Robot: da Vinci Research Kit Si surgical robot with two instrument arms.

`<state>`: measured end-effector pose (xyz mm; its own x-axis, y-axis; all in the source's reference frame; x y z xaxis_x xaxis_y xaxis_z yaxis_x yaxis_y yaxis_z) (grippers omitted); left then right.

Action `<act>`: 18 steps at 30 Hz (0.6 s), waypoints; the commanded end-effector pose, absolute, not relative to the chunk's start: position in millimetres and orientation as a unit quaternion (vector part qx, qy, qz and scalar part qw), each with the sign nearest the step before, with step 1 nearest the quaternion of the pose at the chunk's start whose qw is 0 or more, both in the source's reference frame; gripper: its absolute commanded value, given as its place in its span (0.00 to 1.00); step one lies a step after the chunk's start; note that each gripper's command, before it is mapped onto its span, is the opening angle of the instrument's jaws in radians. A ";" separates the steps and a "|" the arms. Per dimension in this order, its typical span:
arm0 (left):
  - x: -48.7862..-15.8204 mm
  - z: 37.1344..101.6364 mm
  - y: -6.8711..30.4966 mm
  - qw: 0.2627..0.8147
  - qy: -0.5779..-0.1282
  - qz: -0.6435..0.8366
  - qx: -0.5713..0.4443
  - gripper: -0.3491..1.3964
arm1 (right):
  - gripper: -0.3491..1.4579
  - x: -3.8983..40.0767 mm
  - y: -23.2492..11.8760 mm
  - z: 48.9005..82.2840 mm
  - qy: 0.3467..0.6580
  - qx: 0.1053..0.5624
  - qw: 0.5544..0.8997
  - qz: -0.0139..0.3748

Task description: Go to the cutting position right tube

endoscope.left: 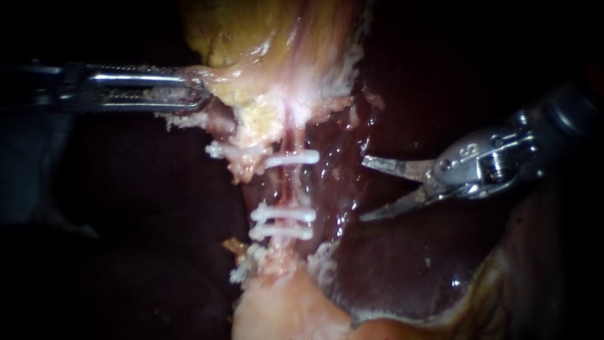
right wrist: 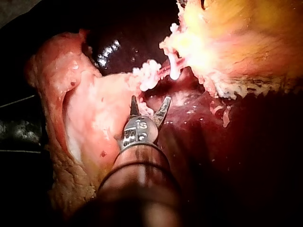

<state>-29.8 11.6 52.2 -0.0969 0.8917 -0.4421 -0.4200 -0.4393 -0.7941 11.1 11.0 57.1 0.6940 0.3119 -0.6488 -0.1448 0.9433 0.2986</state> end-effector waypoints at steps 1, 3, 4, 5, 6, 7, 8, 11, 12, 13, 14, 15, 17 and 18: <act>-29.7 52.0 11.7 0.470 -0.246 0.698 -0.481 0.00 | 0.99 11.1 11.0 57.2 0.370 0.113 0.913 0.125; -29.2 51.3 12.0 0.470 -0.249 0.697 -0.480 0.00 | 0.99 11.1 11.0 57.2 0.370 0.113 0.913 0.125; -29.0 50.8 12.3 0.470 -0.251 0.697 -0.480 0.00 | 0.99 11.1 11.0 57.2 0.370 0.113 0.913 0.125; -28.6 50.1 12.7 0.470 -0.254 0.696 -0.480 0.00 | 0.99 11.1 11.0 57.2 0.370 0.113 0.913 0.125; -28.4 49.7 12.9 0.469 -0.257 0.696 -0.480 0.00 | 0.99 11.1 11.0 57.2 0.370 0.113 0.913 0.125; -27.9 48.9 13.4 0.471 -0.256 0.694 -0.480 0.00 | 0.99 11.1 11.0 57.2 0.370 0.113 0.913 0.125; -27.4 48.1 13.8 0.474 -0.256 0.691 -0.483 0.00 | 0.99 11.1 11.0 57.2 0.370 0.113 0.913 0.125; -26.3 46.4 14.6 0.482 -0.255 0.681 -0.488 0.00 | 0.99 11.1 11.0 57.2 0.370 0.113 0.913 0.125; -26.1 46.2 14.7 0.483 -0.254 0.681 -0.488 0.00 | 0.99 11.1 11.0 57.2 0.370 0.113 0.913 0.125; -25.9 46.0 14.7 0.483 -0.255 0.680 -0.489 0.00 | 0.99 11.1 11.0 57.2 0.371 0.114 0.913 0.125; -25.8 45.9 14.7 0.484 -0.254 0.680 -0.489 0.00 | 0.99 11.2 11.0 57.2 0.372 0.116 0.913 0.124; -25.7 45.9 14.6 0.484 -0.254 0.680 -0.489 0.00 | 0.99 11.3 11.0 57.3 0.373 0.121 0.912 0.123; -25.8 46.1 14.6 0.484 -0.253 0.680 -0.489 0.00 | 0.99 11.8 10.9 57.7 0.379 0.132 0.908 0.119; -25.9 46.1 14.5 0.484 -0.253 0.680 -0.489 0.00 | 0.98 12.0 10.9 57.9 0.387 0.138 0.905 0.114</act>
